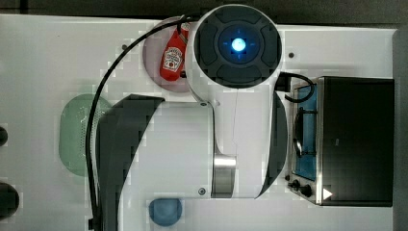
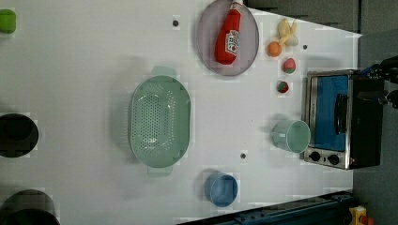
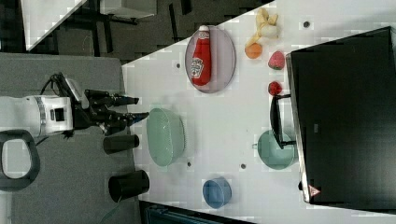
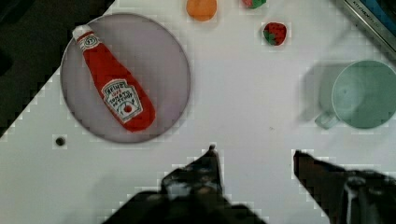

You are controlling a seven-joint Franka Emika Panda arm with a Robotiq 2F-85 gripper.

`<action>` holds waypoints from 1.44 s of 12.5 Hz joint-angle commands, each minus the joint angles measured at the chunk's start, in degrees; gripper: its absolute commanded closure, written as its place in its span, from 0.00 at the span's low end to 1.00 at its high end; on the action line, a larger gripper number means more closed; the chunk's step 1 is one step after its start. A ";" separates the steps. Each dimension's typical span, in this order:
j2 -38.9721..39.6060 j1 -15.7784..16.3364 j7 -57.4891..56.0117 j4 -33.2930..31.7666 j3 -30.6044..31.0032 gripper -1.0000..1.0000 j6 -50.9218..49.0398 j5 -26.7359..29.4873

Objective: Drag strainer left to right.

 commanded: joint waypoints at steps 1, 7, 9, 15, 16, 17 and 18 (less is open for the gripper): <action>-21.87 1.13 0.98 -7.77 -3.60 0.21 -13.99 -2.27; -19.29 3.40 1.09 -8.30 4.29 0.00 -12.12 1.19; -16.32 3.77 3.91 -8.35 10.58 0.00 -8.54 1.27; -1.93 4.00 36.63 -8.43 28.73 0.00 6.23 1.21; 1.06 4.04 43.63 -8.45 30.84 0.00 9.20 0.98; 3.91 4.08 50.48 -8.54 32.56 0.00 12.20 0.37; 6.77 4.19 57.04 -8.68 33.78 0.00 15.02 -0.74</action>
